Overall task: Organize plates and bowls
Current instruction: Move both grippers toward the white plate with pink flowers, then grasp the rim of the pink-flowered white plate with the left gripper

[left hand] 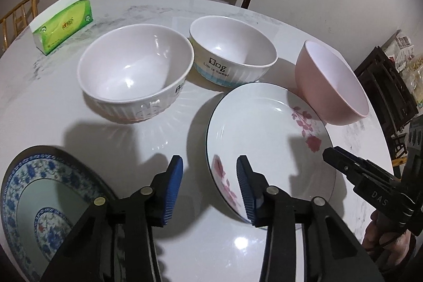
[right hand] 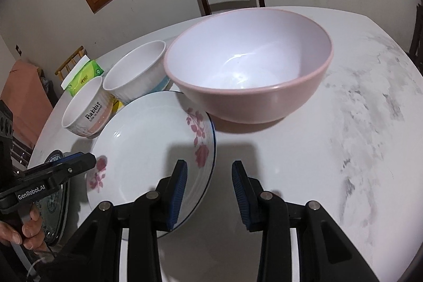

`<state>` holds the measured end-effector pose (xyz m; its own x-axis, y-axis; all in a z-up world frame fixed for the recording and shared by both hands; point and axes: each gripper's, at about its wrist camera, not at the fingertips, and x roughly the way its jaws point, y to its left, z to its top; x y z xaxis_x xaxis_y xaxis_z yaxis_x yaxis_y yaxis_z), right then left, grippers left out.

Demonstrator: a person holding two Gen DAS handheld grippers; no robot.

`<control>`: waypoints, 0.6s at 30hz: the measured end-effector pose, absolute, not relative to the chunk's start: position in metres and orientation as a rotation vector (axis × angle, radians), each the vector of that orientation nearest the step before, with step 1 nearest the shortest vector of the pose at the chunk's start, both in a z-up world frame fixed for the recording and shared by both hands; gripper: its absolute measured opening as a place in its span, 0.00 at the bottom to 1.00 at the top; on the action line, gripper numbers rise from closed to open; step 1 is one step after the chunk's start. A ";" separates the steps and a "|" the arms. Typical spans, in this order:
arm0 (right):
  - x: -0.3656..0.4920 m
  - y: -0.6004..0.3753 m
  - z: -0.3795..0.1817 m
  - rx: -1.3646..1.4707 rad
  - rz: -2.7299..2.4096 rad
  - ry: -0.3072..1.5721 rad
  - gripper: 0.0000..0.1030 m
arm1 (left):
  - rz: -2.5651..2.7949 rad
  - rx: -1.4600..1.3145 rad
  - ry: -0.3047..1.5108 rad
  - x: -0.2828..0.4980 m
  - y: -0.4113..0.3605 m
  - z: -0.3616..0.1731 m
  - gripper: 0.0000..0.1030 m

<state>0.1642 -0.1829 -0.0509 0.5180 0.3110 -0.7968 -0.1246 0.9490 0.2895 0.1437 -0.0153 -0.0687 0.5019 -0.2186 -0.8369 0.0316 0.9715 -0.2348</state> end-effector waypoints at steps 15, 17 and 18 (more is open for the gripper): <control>0.183 -0.177 -0.062 0.195 0.292 1.023 0.15 | -0.183 -0.222 1.082 0.167 -0.023 -0.086 0.17; 0.183 -0.177 -0.063 0.201 0.300 1.024 0.14 | -0.183 -0.222 1.088 0.168 -0.023 -0.087 0.16; 0.183 -0.177 -0.063 0.198 0.302 1.024 0.13 | -0.182 -0.222 1.090 0.169 -0.023 -0.087 0.16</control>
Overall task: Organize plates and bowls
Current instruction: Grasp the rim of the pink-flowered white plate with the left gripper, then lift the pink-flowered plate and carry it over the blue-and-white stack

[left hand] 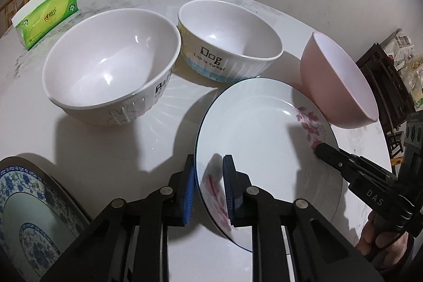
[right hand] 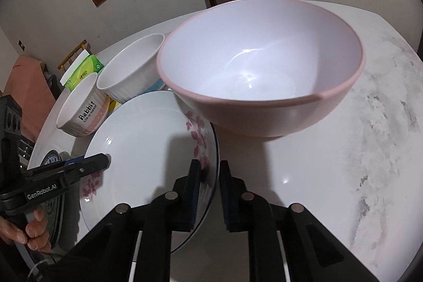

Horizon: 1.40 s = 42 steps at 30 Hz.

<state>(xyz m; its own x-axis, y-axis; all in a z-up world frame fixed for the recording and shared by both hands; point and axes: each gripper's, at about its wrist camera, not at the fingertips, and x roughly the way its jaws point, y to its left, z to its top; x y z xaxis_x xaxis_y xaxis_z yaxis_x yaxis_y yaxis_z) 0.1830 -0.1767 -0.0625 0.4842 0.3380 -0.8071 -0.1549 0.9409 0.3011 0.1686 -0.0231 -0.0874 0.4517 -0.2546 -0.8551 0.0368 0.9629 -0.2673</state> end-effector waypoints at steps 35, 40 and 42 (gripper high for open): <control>0.122 -0.180 -0.060 0.194 0.314 1.118 0.14 | -0.297 -0.163 1.190 0.112 -0.031 -0.090 0.14; 0.109 -0.179 -0.059 0.208 0.301 1.115 0.13 | -0.291 -0.147 1.184 0.099 -0.035 -0.090 0.14; 0.106 -0.178 -0.059 0.211 0.293 1.113 0.13 | -0.286 -0.142 1.178 0.099 -0.034 -0.090 0.14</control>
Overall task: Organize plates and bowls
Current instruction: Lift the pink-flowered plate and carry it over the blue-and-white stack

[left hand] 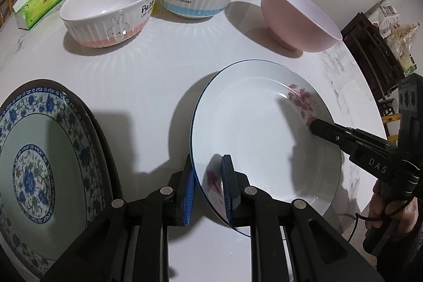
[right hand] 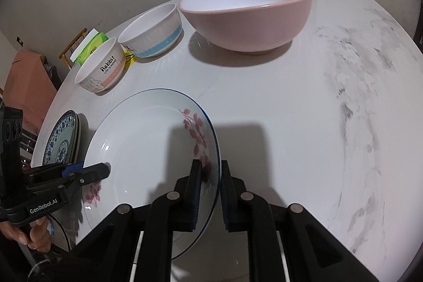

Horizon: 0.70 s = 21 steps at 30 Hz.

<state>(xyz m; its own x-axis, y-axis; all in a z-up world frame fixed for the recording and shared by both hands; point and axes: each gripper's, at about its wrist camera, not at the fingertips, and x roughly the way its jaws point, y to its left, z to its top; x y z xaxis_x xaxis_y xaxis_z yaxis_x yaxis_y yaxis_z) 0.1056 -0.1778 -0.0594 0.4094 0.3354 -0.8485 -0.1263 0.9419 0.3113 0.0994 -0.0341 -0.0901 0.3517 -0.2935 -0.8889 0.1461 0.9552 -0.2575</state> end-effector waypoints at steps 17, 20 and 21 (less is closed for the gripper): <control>0.099 -0.168 -0.044 0.184 0.281 1.083 0.13 | -0.279 -0.156 1.151 0.081 -0.027 -0.081 0.14; 0.100 -0.163 -0.039 0.178 0.287 1.072 0.13 | -0.271 -0.163 1.141 0.080 -0.023 -0.076 0.14; 0.100 -0.161 -0.037 0.176 0.289 1.069 0.13 | -0.269 -0.165 1.140 0.079 -0.021 -0.074 0.14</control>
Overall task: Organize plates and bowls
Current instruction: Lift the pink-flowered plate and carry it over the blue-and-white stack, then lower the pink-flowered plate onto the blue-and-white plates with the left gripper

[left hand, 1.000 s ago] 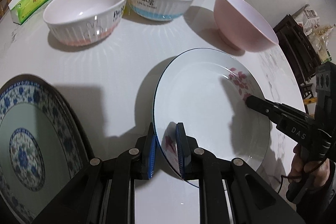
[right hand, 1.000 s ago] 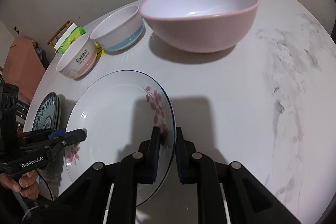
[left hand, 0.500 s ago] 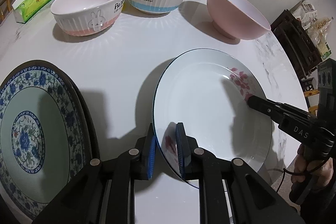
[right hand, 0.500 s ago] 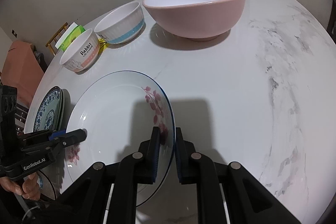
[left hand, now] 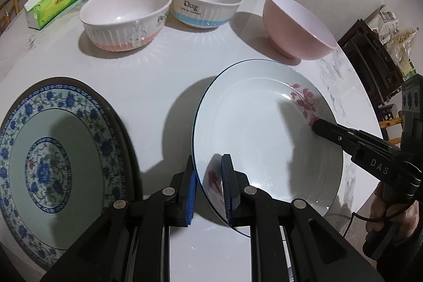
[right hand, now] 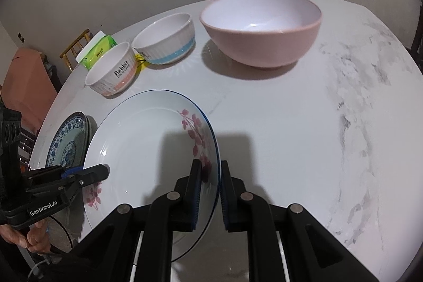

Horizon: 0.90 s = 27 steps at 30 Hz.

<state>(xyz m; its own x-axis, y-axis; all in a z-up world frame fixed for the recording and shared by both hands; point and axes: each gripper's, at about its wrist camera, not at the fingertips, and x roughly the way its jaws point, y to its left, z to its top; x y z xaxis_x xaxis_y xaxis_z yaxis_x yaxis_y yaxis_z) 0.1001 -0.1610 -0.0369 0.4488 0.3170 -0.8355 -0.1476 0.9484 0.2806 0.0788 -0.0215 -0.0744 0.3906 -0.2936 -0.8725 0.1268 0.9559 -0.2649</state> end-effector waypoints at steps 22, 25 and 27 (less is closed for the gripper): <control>0.110 -0.059 -0.004 0.103 0.453 1.033 0.13 | -0.103 -0.236 1.045 0.048 0.077 -0.035 0.14; 0.110 -0.036 -0.003 0.085 0.489 1.040 0.13 | -0.060 -0.255 1.034 0.040 0.098 -0.033 0.14; 0.109 -0.021 -0.002 0.071 0.514 1.044 0.13 | -0.034 -0.266 1.030 0.034 0.112 -0.032 0.14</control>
